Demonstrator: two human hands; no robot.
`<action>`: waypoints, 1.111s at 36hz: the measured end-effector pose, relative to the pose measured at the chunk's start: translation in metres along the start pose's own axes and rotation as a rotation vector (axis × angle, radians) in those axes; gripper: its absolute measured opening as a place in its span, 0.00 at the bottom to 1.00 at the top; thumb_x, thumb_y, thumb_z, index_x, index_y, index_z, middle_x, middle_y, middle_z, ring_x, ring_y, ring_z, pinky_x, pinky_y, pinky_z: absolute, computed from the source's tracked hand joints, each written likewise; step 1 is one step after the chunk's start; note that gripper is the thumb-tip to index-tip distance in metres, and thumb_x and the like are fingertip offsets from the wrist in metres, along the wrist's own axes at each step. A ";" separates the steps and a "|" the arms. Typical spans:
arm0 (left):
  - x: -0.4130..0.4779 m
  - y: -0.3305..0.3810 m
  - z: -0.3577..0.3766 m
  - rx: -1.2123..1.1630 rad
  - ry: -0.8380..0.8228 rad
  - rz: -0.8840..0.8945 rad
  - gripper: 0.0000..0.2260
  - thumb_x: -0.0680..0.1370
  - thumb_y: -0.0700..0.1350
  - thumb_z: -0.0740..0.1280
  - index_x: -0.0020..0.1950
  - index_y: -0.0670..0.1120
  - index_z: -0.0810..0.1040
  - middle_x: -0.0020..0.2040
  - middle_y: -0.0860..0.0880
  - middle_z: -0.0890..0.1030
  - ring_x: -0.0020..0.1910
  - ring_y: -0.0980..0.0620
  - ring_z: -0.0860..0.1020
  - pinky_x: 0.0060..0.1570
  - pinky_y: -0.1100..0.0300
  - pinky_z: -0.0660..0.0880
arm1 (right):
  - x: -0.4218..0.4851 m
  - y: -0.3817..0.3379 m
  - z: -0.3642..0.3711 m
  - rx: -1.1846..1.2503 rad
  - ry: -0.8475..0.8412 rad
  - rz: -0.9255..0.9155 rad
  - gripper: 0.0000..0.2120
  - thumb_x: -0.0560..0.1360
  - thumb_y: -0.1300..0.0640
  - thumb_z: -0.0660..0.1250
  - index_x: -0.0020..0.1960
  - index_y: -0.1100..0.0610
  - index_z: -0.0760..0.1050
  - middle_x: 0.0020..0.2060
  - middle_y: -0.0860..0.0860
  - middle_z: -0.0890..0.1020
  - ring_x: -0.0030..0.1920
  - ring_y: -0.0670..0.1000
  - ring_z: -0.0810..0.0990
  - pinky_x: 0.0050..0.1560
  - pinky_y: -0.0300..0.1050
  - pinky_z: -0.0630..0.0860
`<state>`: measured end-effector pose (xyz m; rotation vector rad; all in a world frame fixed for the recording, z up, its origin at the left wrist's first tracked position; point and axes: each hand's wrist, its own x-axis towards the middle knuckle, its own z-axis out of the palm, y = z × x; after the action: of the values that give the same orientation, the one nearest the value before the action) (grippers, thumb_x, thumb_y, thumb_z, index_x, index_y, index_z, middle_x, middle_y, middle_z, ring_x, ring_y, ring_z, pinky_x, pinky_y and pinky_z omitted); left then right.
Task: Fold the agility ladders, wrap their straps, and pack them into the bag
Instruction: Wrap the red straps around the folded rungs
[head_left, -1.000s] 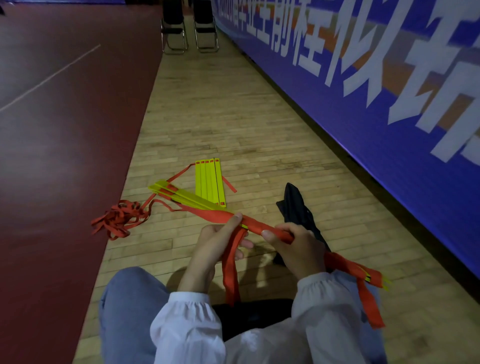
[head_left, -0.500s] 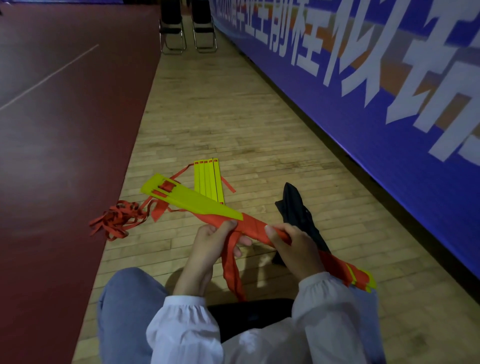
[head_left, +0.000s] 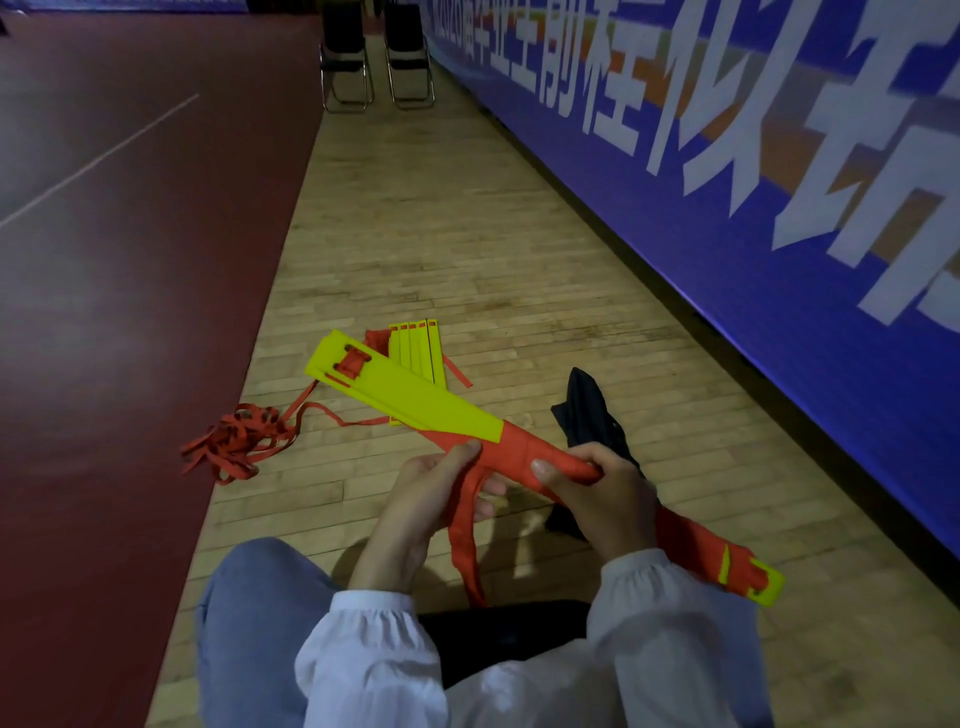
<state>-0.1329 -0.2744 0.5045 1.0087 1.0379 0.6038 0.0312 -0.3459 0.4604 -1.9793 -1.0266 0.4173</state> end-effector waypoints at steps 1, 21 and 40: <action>0.000 0.000 -0.001 0.003 0.003 -0.023 0.17 0.80 0.48 0.62 0.41 0.37 0.81 0.34 0.41 0.83 0.22 0.52 0.76 0.23 0.65 0.73 | 0.001 0.001 0.000 -0.006 0.018 -0.001 0.12 0.64 0.38 0.74 0.36 0.41 0.74 0.37 0.44 0.81 0.43 0.48 0.79 0.53 0.53 0.75; 0.003 0.001 0.001 0.075 0.156 -0.038 0.21 0.77 0.58 0.64 0.38 0.41 0.81 0.31 0.41 0.82 0.21 0.50 0.75 0.25 0.64 0.73 | -0.002 -0.006 0.008 -0.082 0.088 -0.192 0.16 0.61 0.46 0.80 0.33 0.42 0.71 0.33 0.37 0.74 0.41 0.47 0.74 0.48 0.49 0.71; 0.002 0.001 0.002 0.154 0.170 0.119 0.18 0.78 0.50 0.65 0.44 0.35 0.81 0.32 0.39 0.82 0.22 0.51 0.76 0.24 0.65 0.72 | -0.002 -0.003 0.004 0.022 -0.350 -0.026 0.23 0.71 0.32 0.54 0.30 0.49 0.71 0.24 0.44 0.71 0.30 0.44 0.72 0.36 0.40 0.65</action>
<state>-0.1304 -0.2733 0.5047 1.1755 1.1932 0.7252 0.0258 -0.3448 0.4606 -1.9108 -1.2552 0.7775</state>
